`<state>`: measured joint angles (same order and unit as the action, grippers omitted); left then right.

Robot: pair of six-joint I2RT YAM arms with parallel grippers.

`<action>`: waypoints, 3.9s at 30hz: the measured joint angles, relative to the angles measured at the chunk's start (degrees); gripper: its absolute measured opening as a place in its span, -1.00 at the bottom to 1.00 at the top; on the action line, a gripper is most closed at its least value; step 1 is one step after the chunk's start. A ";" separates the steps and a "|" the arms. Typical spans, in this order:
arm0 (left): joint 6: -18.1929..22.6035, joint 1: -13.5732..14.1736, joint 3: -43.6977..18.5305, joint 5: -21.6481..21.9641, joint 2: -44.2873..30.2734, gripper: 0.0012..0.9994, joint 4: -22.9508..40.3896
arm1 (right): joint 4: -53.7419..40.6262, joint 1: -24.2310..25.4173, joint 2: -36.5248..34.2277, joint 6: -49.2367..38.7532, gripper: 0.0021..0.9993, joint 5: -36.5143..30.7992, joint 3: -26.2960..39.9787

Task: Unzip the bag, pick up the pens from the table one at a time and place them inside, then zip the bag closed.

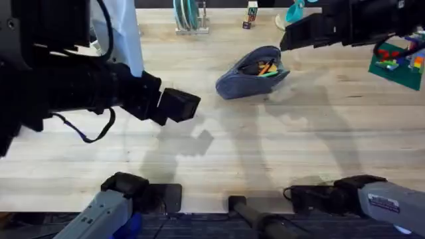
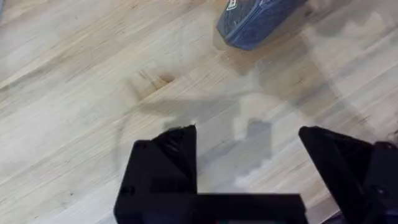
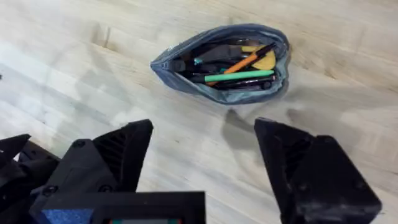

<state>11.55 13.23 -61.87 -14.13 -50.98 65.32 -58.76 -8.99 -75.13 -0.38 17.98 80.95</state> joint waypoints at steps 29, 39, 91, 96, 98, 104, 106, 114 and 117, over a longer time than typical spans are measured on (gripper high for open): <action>-0.02 0.00 0.00 0.00 0.00 0.99 0.02 | 7.96 0.02 -18.64 -1.81 0.99 25.65 0.39; -0.02 0.00 0.00 0.00 0.00 0.99 0.04 | 7.96 1.54 -26.69 -4.78 0.99 32.71 0.39; -0.04 0.00 0.00 0.00 0.00 0.99 0.04 | 15.28 -1.81 -36.48 -4.91 0.99 42.17 0.39; -0.02 0.00 0.00 0.00 0.00 0.99 0.04 | 14.50 -1.81 -36.48 -4.66 0.99 43.87 0.42; -0.04 0.00 0.00 0.00 0.00 0.99 0.04 | 13.81 -1.81 -36.48 -4.56 0.99 44.21 0.42; -0.02 0.00 0.00 0.00 0.00 0.99 0.04 | 12.98 -1.81 -36.48 -4.52 0.99 44.68 0.42; -0.02 0.00 0.00 0.00 0.00 0.99 0.04 | 12.86 -1.81 -36.44 -4.52 0.99 44.68 0.44; -0.04 0.00 0.00 0.00 0.00 0.99 0.04 | 11.62 -1.81 -32.33 -4.55 0.99 44.75 0.44; -0.02 0.00 0.00 0.00 0.00 0.99 0.04 | 10.31 -1.81 -30.36 -4.53 0.99 45.05 0.44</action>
<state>11.53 13.23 -61.87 -14.13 -50.98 65.36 -48.45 -10.81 -105.50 -4.91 63.02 81.38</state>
